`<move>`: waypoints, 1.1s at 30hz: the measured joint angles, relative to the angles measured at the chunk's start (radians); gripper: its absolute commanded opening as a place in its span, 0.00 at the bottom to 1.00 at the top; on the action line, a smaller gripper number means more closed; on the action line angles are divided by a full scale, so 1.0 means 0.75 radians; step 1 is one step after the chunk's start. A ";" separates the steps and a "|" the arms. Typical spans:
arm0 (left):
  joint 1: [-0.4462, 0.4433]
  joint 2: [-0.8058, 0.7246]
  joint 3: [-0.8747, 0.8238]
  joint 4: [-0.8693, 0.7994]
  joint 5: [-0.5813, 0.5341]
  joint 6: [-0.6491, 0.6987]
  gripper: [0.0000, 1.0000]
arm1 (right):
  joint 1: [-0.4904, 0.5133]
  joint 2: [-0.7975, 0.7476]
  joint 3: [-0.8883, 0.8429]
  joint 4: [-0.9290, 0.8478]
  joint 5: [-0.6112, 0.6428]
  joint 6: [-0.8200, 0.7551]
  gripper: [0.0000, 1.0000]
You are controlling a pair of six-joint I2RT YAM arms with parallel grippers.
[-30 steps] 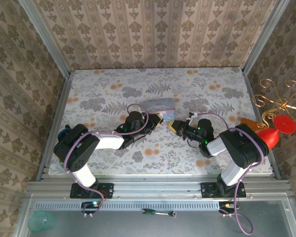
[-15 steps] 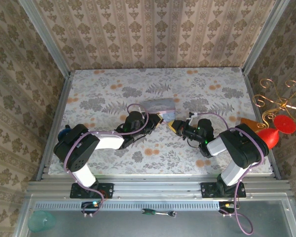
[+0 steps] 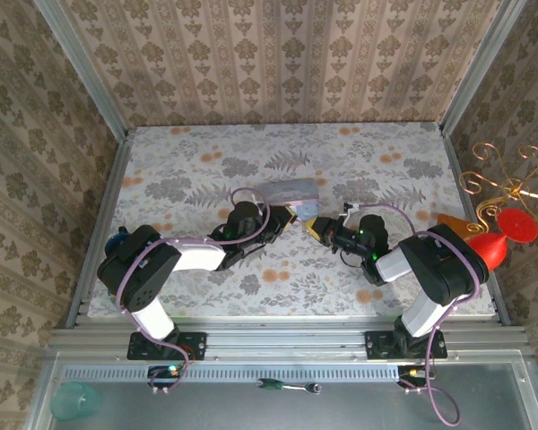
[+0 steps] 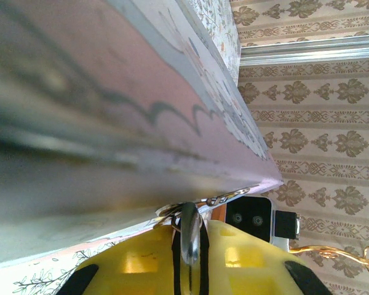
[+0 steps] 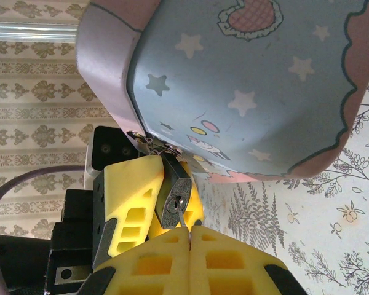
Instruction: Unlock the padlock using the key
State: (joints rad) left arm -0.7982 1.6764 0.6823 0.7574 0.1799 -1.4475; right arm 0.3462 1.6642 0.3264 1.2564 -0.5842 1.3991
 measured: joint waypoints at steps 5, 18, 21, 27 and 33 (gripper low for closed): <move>0.002 0.000 0.004 0.000 -0.003 -0.001 0.00 | 0.001 0.000 0.010 -0.005 -0.001 0.021 0.00; 0.002 0.000 0.013 0.000 -0.016 -0.001 0.00 | 0.001 0.001 0.022 -0.008 -0.001 0.030 0.00; 0.002 0.001 0.014 -0.001 -0.016 -0.001 0.00 | 0.002 0.001 0.022 -0.008 -0.001 0.031 0.00; -0.002 0.002 0.015 -0.002 -0.015 -0.002 0.00 | 0.006 0.007 0.028 -0.010 0.000 0.051 0.00; -0.001 0.003 0.017 -0.001 -0.017 -0.001 0.00 | 0.017 0.007 0.030 -0.010 0.002 0.061 0.00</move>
State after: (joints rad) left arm -0.7990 1.6783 0.6952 0.7570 0.1673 -1.4483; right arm 0.3592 1.6691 0.3489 1.2488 -0.5827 1.4445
